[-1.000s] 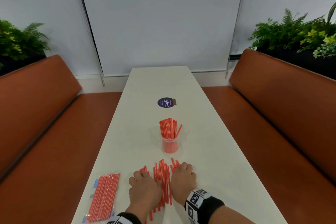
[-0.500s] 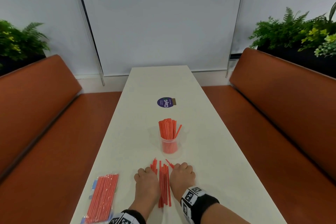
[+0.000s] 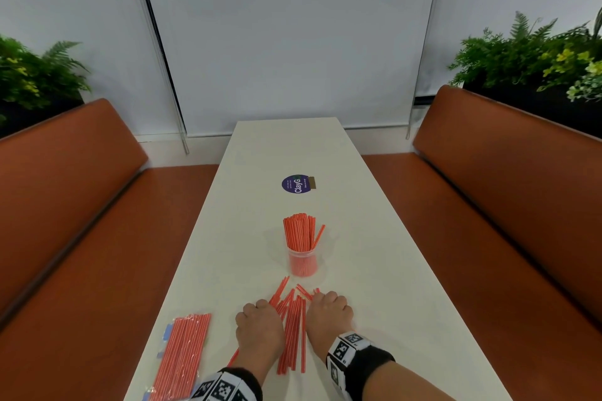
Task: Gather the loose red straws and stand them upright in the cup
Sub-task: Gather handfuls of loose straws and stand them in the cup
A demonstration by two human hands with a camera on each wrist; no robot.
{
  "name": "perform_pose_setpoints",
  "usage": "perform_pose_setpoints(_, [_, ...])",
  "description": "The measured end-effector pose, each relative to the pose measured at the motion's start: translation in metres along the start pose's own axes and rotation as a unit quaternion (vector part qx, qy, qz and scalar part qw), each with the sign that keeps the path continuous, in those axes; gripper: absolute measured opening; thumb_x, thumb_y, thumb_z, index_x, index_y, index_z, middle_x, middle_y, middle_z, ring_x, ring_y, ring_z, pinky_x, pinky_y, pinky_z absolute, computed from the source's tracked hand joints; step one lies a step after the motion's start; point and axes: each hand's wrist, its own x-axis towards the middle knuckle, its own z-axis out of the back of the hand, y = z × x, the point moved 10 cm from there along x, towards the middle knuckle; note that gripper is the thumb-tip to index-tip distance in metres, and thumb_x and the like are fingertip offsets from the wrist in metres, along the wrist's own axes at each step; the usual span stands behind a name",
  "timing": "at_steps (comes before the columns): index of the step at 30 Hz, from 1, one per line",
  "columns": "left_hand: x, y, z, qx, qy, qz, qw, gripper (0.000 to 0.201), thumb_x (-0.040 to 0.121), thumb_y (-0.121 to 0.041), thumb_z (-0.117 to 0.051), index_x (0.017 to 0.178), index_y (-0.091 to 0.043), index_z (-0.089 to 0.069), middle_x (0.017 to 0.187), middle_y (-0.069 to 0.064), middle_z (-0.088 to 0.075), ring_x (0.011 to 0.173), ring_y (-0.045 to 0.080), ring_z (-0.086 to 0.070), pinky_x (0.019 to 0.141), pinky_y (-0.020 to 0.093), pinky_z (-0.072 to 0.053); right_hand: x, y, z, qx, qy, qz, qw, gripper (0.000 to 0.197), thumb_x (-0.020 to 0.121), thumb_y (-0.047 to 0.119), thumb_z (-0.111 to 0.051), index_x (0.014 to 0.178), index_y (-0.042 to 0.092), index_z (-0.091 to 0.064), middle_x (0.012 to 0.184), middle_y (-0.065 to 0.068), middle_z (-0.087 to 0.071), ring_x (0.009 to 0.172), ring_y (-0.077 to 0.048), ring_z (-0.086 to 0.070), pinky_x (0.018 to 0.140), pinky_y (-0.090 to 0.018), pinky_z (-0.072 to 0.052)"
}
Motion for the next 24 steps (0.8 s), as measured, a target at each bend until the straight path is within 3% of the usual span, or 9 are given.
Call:
perform_pose_setpoints(4, [0.002,0.005,0.002,-0.017,0.012,0.023,1.0,0.047,0.087,-0.012,-0.054,0.131,-0.008,-0.038,0.133,0.012,-0.045,0.121,0.026,-0.043,0.103,0.033,-0.041,0.008,-0.001,0.014,0.054,0.009,0.004,0.998,0.011,0.043,0.002,-0.056,0.037,0.004,-0.047,0.038,-0.01,-0.042,0.03,-0.021,-0.042,0.034,-0.023,-0.039])
perform_pose_setpoints(6, [0.005,0.006,0.004,-0.038,0.012,0.026,0.999,0.044,0.088,-0.014,-0.054,0.129,-0.008,-0.04,0.131,0.011,-0.048,0.119,0.026,-0.046,0.102,0.033,-0.043,0.014,-0.001,0.019,0.073,0.003,0.008,0.997,0.011,0.042,0.001,-0.055,0.036,0.005,-0.047,0.039,-0.009,-0.041,0.028,-0.019,-0.04,0.032,-0.021,-0.038])
perform_pose_setpoints(8, [0.007,0.004,0.008,-0.069,0.011,0.02,0.997,0.038,0.089,-0.014,-0.051,0.125,-0.009,-0.042,0.127,0.01,-0.054,0.115,0.026,-0.051,0.099,0.034,-0.046,0.005,0.005,0.026,0.022,0.046,0.01,0.999,0.009,0.051,0.001,-0.061,0.046,0.004,-0.054,0.048,-0.01,-0.049,0.033,-0.021,-0.048,0.033,-0.023,-0.041])
perform_pose_setpoints(9, [0.007,0.004,0.01,-0.088,0.01,0.016,0.996,0.034,0.09,-0.015,-0.049,0.123,-0.01,-0.043,0.123,0.009,-0.057,0.111,0.026,-0.055,0.096,0.035,-0.048,0.001,0.003,0.038,-0.003,0.026,0.009,1.0,0.005,0.062,0.001,-0.064,0.063,0.003,-0.06,0.063,-0.012,-0.057,0.047,-0.023,-0.057,0.041,-0.028,-0.048])
perform_pose_setpoints(11, [0.007,0.002,0.015,-0.13,0.01,0.007,0.991,0.027,0.091,-0.016,-0.046,0.118,-0.011,-0.043,0.117,0.007,-0.061,0.104,0.026,-0.061,0.093,0.038,-0.051,0.006,0.001,0.041,-0.028,0.049,0.001,0.998,0.012,0.09,0.007,-0.046,0.1,0.006,-0.053,0.1,-0.011,-0.062,0.081,-0.023,-0.063,0.068,-0.031,-0.052])
perform_pose_setpoints(13, [0.006,0.001,0.017,-0.168,0.011,0.001,0.986,0.026,0.092,-0.016,-0.043,0.117,-0.011,-0.041,0.113,0.007,-0.062,0.098,0.026,-0.063,0.089,0.04,-0.054,0.01,0.001,0.042,0.032,0.093,0.024,0.995,0.016,0.095,0.004,-0.035,0.108,0.008,-0.043,0.112,-0.011,-0.061,0.092,-0.024,-0.062,0.075,-0.03,-0.048])
perform_pose_setpoints(17, [0.004,0.004,0.022,-0.216,0.01,-0.001,0.976,0.03,0.093,-0.017,-0.044,0.122,-0.01,-0.037,0.114,0.007,-0.061,0.094,0.026,-0.065,0.081,0.034,-0.057,0.018,0.007,0.064,0.091,0.078,0.066,0.991,0.026,0.092,-0.001,-0.036,0.117,0.002,-0.04,0.099,-0.011,-0.062,0.078,-0.022,-0.056,0.065,-0.029,-0.043])
perform_pose_setpoints(20, [0.003,0.005,0.019,-0.246,0.02,0.002,0.969,0.032,0.094,-0.018,-0.048,0.123,-0.009,-0.037,0.1,0.002,-0.057,0.085,0.021,-0.063,0.073,0.029,-0.057,0.028,0.015,0.09,0.163,0.052,0.102,0.98,0.022,0.095,0.001,-0.035,0.115,0.001,-0.042,0.091,-0.009,-0.058,0.071,-0.018,-0.052,0.052,-0.02,-0.04])
perform_pose_setpoints(24, [0.0,0.005,0.011,-0.248,0.041,0.01,0.968,0.03,0.095,-0.013,-0.044,0.124,-0.007,-0.036,0.104,0.004,-0.057,0.092,0.02,-0.063,0.081,0.03,-0.057,0.044,0.038,0.145,0.35,-0.01,0.157,0.923,0.014,0.101,0.018,-0.033,0.102,0.008,-0.042,0.079,0.003,-0.053,0.063,-0.008,-0.049,0.05,-0.015,-0.037])
